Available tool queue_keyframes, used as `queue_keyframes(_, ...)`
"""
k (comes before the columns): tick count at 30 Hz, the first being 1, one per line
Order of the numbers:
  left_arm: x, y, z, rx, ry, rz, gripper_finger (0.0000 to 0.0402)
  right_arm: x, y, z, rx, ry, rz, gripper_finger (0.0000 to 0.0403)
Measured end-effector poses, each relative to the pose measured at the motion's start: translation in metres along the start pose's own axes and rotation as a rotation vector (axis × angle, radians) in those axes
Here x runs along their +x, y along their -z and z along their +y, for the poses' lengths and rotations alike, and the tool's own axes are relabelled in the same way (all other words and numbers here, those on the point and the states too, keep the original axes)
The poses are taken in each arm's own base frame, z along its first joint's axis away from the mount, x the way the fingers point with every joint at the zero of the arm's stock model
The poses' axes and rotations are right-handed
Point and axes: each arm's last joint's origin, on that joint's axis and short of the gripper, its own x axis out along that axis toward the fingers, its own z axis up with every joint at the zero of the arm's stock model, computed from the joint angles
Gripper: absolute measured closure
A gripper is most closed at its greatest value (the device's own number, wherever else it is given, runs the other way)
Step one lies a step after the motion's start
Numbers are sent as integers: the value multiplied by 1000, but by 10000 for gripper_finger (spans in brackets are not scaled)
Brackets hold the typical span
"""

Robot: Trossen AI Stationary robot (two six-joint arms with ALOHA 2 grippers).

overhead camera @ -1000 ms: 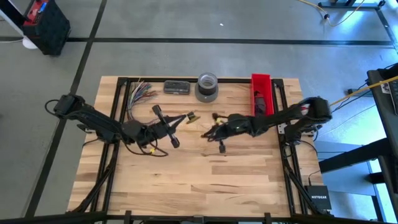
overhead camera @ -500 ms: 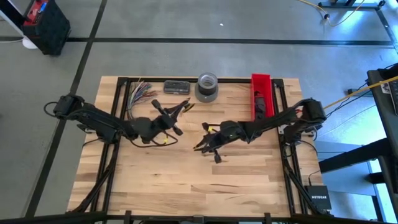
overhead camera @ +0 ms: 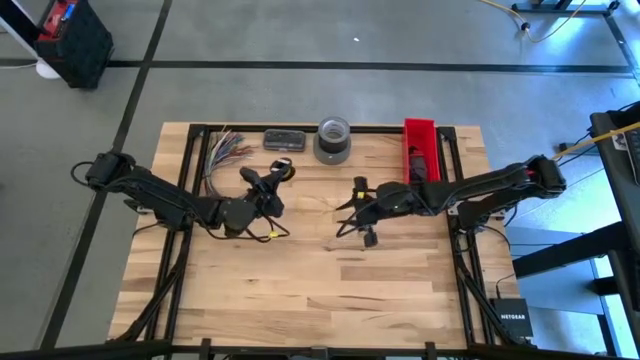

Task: Coil cords
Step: Uncoil the yellow wire from the black spool

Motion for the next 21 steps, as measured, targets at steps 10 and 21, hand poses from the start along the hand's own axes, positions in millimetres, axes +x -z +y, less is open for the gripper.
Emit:
queue_keyframes(10,-14,-11,7,-79,17,-66,402,15,19,-1,2,74,136,251)
queue_keyframes(21,-28,-10,25,-325,178,-219,402,28,34,-29,56,193,171,251)
